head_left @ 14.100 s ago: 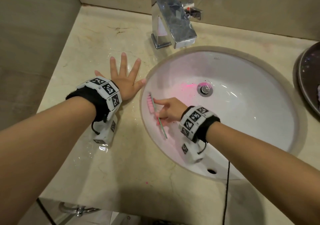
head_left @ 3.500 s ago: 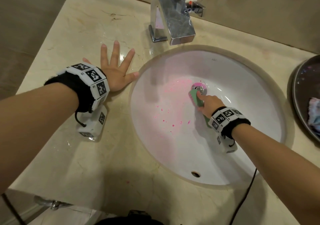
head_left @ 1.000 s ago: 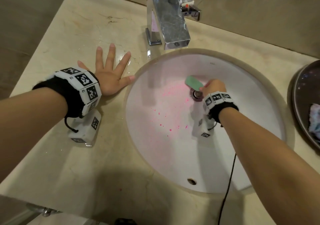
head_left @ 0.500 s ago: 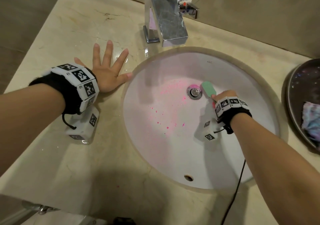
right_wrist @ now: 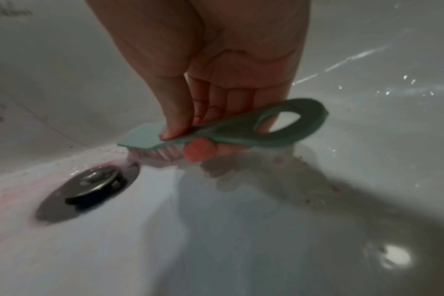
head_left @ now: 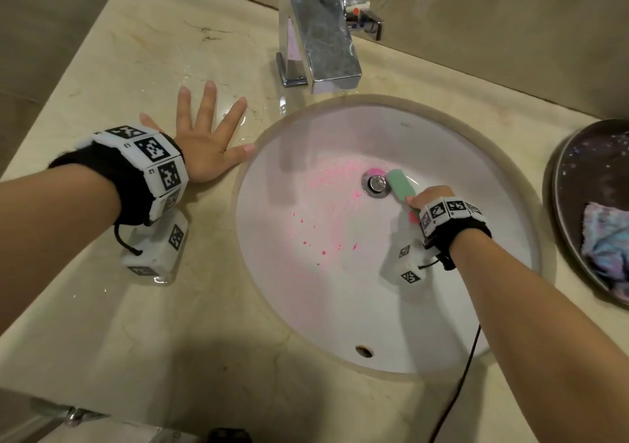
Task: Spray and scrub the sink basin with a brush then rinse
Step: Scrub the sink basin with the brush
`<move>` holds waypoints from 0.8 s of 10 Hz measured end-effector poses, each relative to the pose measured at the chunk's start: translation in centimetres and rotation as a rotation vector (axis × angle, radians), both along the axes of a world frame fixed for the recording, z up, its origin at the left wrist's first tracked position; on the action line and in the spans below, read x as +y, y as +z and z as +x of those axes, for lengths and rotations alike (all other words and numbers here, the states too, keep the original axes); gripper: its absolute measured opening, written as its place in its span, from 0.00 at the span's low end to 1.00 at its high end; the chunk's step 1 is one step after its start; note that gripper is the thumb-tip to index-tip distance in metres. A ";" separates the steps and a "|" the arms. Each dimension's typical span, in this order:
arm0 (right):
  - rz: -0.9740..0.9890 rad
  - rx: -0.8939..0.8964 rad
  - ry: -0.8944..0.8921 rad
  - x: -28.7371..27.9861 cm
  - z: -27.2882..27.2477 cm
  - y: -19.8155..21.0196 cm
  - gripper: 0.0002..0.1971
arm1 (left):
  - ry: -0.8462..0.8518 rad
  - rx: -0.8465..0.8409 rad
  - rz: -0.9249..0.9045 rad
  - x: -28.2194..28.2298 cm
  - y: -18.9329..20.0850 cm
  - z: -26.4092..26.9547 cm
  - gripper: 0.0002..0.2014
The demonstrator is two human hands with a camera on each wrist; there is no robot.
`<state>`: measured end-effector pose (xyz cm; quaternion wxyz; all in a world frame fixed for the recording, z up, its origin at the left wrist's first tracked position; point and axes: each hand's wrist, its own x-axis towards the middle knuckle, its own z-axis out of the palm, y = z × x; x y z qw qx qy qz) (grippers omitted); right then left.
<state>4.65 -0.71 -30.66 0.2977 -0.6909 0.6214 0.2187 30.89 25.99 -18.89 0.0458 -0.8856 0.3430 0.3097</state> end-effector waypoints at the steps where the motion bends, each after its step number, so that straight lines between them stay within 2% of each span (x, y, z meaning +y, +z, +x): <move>1: -0.039 0.164 0.141 0.5 -0.5 0.8 0.18 | -0.005 0.000 0.009 0.0 0.1 0.1 0.34; 2: -0.068 0.176 0.126 0.1 -0.7 1.1 0.17 | -0.006 0.001 0.018 0.0 0.1 0.1 0.34; 3: -0.091 0.087 0.050 0.1 -0.1 0.5 0.15 | -0.005 -0.002 0.021 0.0 0.1 0.1 0.34; 4: -0.029 0.045 0.053 0.7 0.3 -0.2 0.15 | -0.007 0.002 0.028 -0.1 0.1 0.1 0.34; 5: 0.003 0.143 0.136 0.6 -0.2 0.6 0.16 | -0.009 -0.001 0.026 0.0 0.1 0.1 0.34; 6: -0.064 0.182 0.141 -0.3 -0.7 1.4 0.18 | -0.011 0.001 0.026 0.0 0.2 0.2 0.34; 7: -0.108 0.139 0.103 -0.3 -0.6 1.3 0.19 | -0.012 0.001 0.032 0.0 0.1 0.2 0.34; 8: 0.012 0.132 0.166 0.6 -0.6 1.0 0.17 | -0.007 0.000 0.029 0.0 0.1 0.1 0.33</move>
